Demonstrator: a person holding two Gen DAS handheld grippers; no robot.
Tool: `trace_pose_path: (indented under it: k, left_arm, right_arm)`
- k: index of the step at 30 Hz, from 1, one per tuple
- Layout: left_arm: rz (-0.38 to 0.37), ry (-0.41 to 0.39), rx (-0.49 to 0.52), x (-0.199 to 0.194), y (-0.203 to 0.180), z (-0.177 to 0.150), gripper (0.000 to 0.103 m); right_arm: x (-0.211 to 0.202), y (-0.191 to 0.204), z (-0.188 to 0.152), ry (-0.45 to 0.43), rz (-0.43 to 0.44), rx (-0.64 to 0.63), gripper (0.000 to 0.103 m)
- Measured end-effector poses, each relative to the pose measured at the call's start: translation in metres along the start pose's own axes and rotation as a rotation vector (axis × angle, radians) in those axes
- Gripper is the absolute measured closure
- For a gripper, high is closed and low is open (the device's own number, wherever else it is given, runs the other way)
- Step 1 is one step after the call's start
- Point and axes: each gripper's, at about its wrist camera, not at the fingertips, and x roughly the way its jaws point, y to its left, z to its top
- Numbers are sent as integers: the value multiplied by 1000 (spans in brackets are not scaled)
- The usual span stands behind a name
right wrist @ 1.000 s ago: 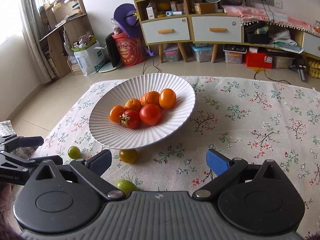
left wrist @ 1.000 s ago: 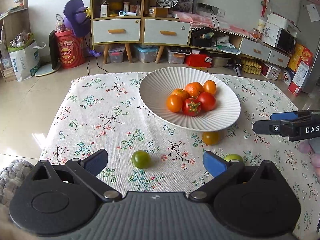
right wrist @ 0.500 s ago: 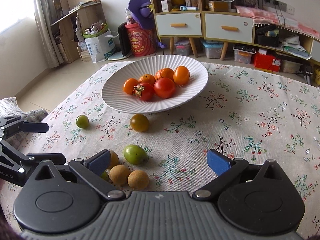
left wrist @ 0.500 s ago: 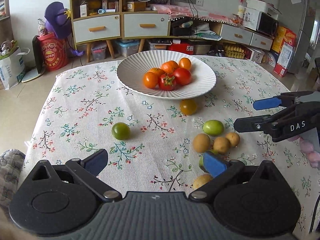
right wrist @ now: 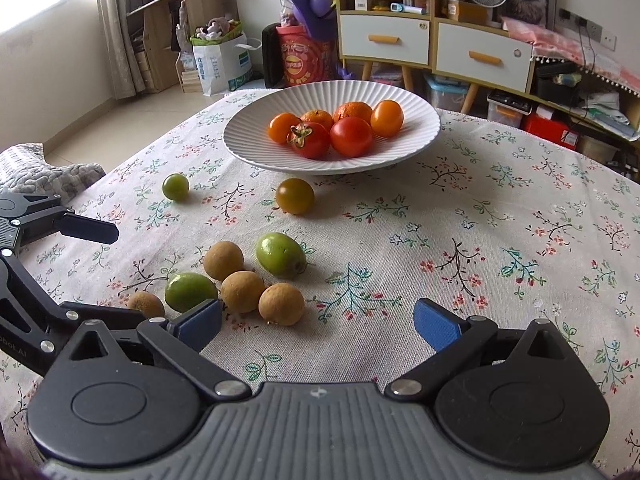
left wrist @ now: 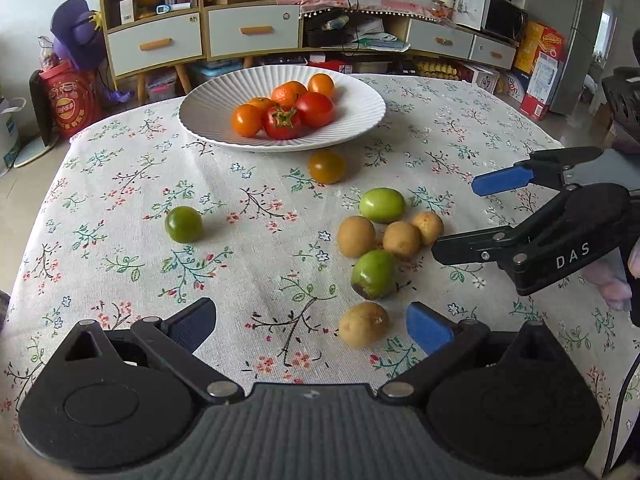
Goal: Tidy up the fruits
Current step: 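Withdraw both open tools from the bowl toward the loose fruit, then grasp a small brown fruit with the left tool while the right tool grasps another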
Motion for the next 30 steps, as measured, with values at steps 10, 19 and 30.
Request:
trace_pose_path:
  k: [10,19,30]
  left_arm:
    - [-80,33,49,6,-15,-9,7]
    - [-99,31,57,4,-17,-7,23]
    - [-104,30,38,2,-14,-3,55]
  right_arm:
    - [7,10,-10,33,-7,-62,2]
    - [6,17,-11,17,5,-133,9]
    - [4,18,-6,4,0,-159,27]
